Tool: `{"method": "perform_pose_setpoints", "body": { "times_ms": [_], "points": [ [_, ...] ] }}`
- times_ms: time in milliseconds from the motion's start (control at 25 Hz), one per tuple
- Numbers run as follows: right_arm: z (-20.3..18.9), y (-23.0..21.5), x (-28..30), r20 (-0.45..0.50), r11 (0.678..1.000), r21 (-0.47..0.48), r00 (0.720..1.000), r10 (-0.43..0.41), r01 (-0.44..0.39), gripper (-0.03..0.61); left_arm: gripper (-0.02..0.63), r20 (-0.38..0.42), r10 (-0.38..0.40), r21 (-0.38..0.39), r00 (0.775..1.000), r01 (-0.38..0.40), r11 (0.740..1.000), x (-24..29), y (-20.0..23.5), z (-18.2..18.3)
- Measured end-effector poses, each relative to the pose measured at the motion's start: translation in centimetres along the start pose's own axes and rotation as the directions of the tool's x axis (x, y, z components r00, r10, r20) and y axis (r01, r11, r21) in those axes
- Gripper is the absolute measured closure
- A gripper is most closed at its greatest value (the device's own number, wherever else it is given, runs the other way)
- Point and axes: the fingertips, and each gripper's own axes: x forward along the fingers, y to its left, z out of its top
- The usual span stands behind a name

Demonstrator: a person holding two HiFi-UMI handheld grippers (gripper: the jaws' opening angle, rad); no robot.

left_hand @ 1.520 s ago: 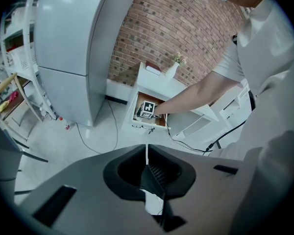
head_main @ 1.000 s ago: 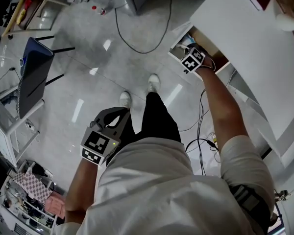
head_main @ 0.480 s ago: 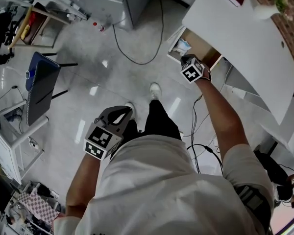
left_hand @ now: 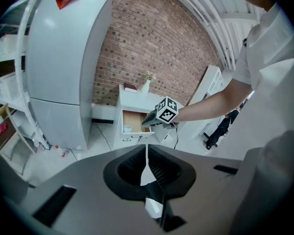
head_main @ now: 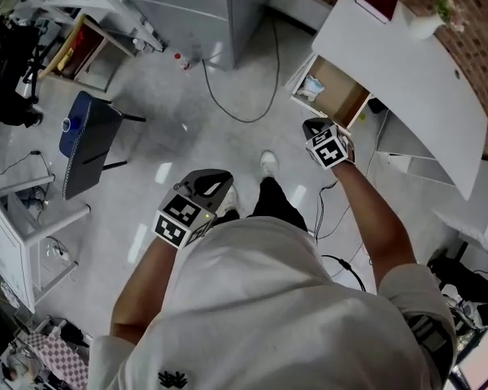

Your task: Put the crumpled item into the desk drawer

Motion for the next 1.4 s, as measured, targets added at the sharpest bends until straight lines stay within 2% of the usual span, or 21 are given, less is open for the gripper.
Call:
{"method": "perform_pose_setpoints", "body": {
  "times_ms": [560, 800, 960, 1160, 1400],
  "points": [
    [0.6, 16.9, -10.5, 0.091, 0.994, 0.111, 0.996, 0.003, -0.013, 0.549, 0.581, 0.023, -0.056, 0.108, 0.998, 0.053, 0.993, -7.3, -1.2, -5.2],
    [1.1, 21.9, -13.8, 0.158, 0.988, 0.149, 0.987, 0.007, -0.031, 0.549, 0.581, 0.013, -0.077, 0.139, 0.997, 0.075, 0.987, -8.5, -2.2, -7.1],
    [2.0, 25.7, -15.4, 0.197, 0.986, 0.149, 0.98, 0.039, -0.069, 0.549, 0.581, 0.013, -0.081, 0.14, 0.997, 0.078, 0.987, -9.8, -2.7, -8.2],
    [3.5, 28.9, -16.7, 0.232, 0.988, 0.121, 0.971, 0.063, -0.094, 0.549, 0.581, 0.008, -0.076, 0.132, 0.997, 0.074, 0.988, -11.2, -2.9, -9.8],
    [2.9, 30.3, -17.4, 0.247, 0.988, 0.118, 0.967, 0.063, -0.095, 0.549, 0.581, 0.008, -0.068, 0.126, 0.998, 0.067, 0.99, -11.8, -3.5, -11.1]
  ]
}}
